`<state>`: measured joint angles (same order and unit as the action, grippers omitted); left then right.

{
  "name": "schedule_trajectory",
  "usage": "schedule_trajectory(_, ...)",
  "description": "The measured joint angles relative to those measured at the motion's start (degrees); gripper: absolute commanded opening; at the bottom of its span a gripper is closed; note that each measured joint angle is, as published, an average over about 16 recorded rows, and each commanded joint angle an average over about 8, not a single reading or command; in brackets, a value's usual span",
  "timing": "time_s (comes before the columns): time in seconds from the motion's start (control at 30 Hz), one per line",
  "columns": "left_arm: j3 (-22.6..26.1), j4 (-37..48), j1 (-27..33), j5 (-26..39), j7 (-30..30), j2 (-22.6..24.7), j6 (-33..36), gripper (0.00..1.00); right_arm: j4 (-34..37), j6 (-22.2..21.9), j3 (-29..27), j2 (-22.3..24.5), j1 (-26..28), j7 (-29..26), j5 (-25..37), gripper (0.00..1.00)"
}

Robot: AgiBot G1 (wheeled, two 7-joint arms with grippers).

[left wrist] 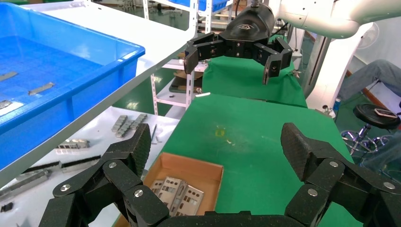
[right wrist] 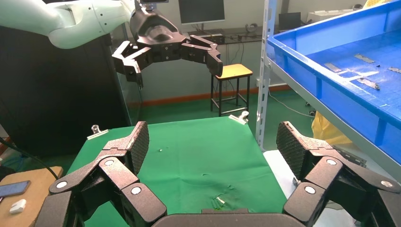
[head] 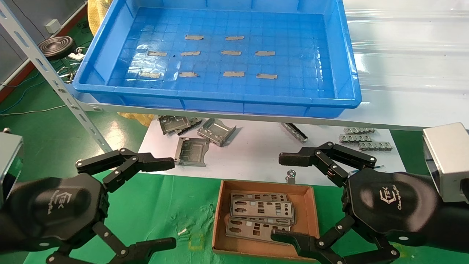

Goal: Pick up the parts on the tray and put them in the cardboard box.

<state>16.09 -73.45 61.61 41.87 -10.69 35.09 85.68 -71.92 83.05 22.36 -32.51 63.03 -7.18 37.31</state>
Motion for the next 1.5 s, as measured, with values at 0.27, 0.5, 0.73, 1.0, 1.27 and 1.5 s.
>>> schedule_trajectory(0.27,0.0,0.0,0.0,0.0,0.0,0.0,0.0,1.0,0.0,0.0,0.0,0.0,0.0,0.0,0.0,1.0)
schedule_trajectory(0.5,0.0,0.0,0.0,0.0,0.0,0.0,0.0,1.0,0.0,0.0,0.0,0.0,0.0,0.0,0.0,1.0)
schedule_trajectory(0.73,0.0,0.0,0.0,0.0,0.0,0.0,0.0,1.0,0.0,0.0,0.0,0.0,0.0,0.0,0.0,1.0)
schedule_trajectory(1.0,0.0,0.0,0.0,0.0,0.0,0.0,0.0,1.0,0.0,0.0,0.0,0.0,0.0,0.0,0.0,1.0)
schedule_trajectory(1.27,0.0,0.0,0.0,0.0,0.0,0.0,0.0,1.0,0.0,0.0,0.0,0.0,0.0,0.0,0.0,1.0)
schedule_trajectory(1.5,0.0,0.0,0.0,0.0,0.0,0.0,0.0,1.0,0.0,0.0,0.0,0.0,0.0,0.0,0.0,1.0)
